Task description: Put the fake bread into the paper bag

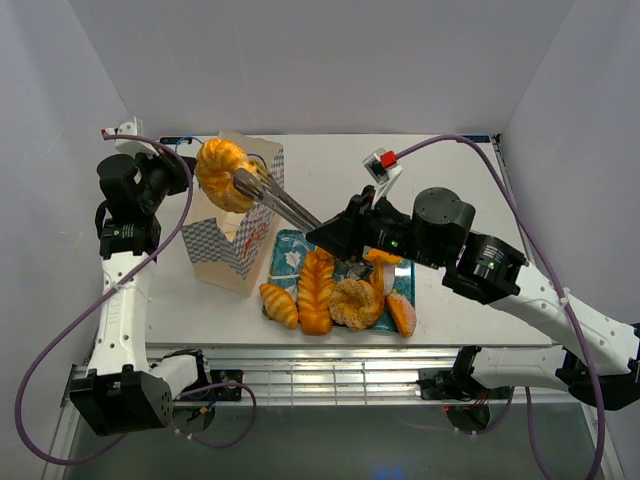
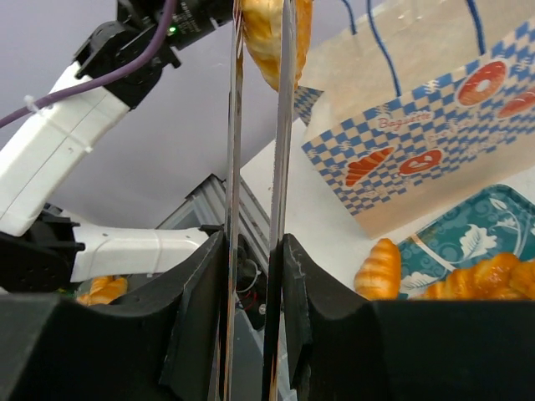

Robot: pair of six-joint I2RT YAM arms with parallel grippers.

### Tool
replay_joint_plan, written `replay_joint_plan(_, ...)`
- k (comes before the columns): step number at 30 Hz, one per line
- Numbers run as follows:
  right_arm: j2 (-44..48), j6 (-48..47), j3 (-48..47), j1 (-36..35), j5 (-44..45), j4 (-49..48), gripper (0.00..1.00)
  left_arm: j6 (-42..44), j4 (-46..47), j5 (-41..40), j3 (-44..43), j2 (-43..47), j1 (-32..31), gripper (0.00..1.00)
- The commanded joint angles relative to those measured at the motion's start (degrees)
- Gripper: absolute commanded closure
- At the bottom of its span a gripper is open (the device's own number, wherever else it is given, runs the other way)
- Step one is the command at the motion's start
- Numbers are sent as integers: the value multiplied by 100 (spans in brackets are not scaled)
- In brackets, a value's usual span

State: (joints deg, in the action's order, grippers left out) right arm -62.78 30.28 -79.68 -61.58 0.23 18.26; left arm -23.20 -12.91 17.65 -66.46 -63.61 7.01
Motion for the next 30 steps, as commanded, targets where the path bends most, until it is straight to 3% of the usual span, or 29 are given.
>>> replay_joint_plan(1,-58,-321,-364,-467,336,-807,92,-395,131,274,54,218,20,100)
replay_joint_plan(10,-322,12,-13,-776,1988,-894,92,-527,95,257,229,420,20,100)
replay_joint_plan(20,-937,-49,-153,-759,2262,-877,92,-457,17,134,168,490,29,100)
replay_joint_plan(30,-761,92,233,-733,2140,-1132,92,-246,-502,-1158,98,438,20,100)
